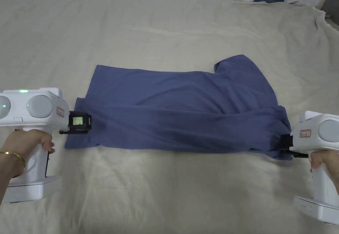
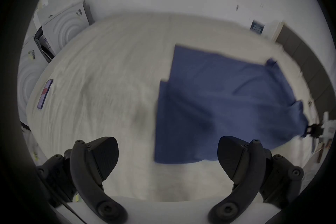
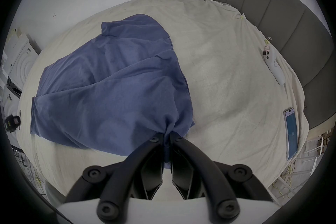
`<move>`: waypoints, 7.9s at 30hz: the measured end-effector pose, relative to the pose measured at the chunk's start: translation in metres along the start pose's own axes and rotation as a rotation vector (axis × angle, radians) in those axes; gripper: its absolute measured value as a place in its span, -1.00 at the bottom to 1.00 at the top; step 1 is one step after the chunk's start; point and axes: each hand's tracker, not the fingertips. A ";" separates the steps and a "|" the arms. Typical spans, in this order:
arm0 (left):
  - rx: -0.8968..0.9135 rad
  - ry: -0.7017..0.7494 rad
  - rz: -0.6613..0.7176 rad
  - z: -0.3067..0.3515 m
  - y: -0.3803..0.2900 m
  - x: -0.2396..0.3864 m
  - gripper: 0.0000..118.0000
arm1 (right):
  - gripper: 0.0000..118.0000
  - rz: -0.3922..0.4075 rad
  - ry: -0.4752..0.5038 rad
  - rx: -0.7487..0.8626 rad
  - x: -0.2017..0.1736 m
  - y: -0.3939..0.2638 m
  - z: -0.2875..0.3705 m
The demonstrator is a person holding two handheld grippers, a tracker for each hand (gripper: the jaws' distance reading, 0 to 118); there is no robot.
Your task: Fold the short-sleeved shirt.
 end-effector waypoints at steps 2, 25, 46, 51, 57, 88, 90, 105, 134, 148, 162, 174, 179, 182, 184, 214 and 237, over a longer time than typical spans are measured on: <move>-0.028 0.040 0.002 -0.016 -0.005 -0.001 0.70 | -0.92 -0.003 -0.002 -0.008 0.001 -0.001 -0.003; 0.016 -0.037 -0.042 0.023 0.005 0.004 -1.00 | -0.92 0.053 0.022 -0.006 0.010 0.003 0.014; -0.087 -0.066 -0.046 0.063 -0.147 -0.037 -1.00 | -0.93 0.116 0.077 -0.128 0.046 -0.089 0.066; -0.081 -0.052 0.002 0.051 -0.159 -0.032 -0.87 | -0.91 0.096 0.059 -0.130 0.042 -0.102 0.052; 0.027 0.003 0.052 0.085 -0.141 -0.056 1.00 | 0.73 0.104 0.062 -0.048 0.048 -0.086 0.090; 0.881 -0.164 0.060 0.196 -0.116 0.067 -1.00 | -1.00 0.110 0.156 0.927 -0.048 -0.091 0.220; 0.878 -0.165 0.054 0.194 -0.116 0.067 -1.00 | -1.00 0.104 0.158 0.921 -0.047 -0.090 0.215; 0.884 -0.128 0.045 0.178 -0.090 0.073 -1.00 | -1.00 0.146 0.109 0.643 -0.054 0.019 0.164; 0.764 -0.109 0.084 0.083 -0.019 0.082 -1.00 | -0.56 -0.038 -0.047 -0.081 -0.021 0.149 -0.115; 0.474 -0.186 0.185 0.049 0.042 0.046 0.35 | -0.96 0.026 -0.013 -0.013 -0.026 0.156 -0.082; -0.027 0.039 -0.002 -0.069 0.123 0.005 0.94 | -0.96 0.068 -0.012 0.008 -0.034 0.159 -0.070; -0.118 0.039 0.050 -0.101 0.120 0.002 0.07 | -0.96 0.090 -0.010 0.004 -0.033 0.152 -0.078; -0.124 -0.031 0.086 -0.098 0.124 0.008 -1.00 | -0.96 0.088 -0.014 0.002 -0.033 0.151 -0.077; -0.119 -0.007 0.016 -0.090 0.124 0.012 -1.00 | -0.96 0.090 -0.016 0.003 -0.034 0.151 -0.073; -0.078 -0.020 0.043 -0.082 0.125 0.007 -1.00 | -0.96 0.087 -0.015 0.010 -0.034 0.152 -0.068; 0.096 -0.182 0.204 0.062 -0.064 -0.056 -1.00 | -0.96 -0.039 0.053 0.122 0.036 -0.013 0.085; 0.045 -0.127 0.229 0.070 -0.111 -0.061 1.00 | 0.63 -0.056 -0.055 0.002 0.051 -0.079 0.066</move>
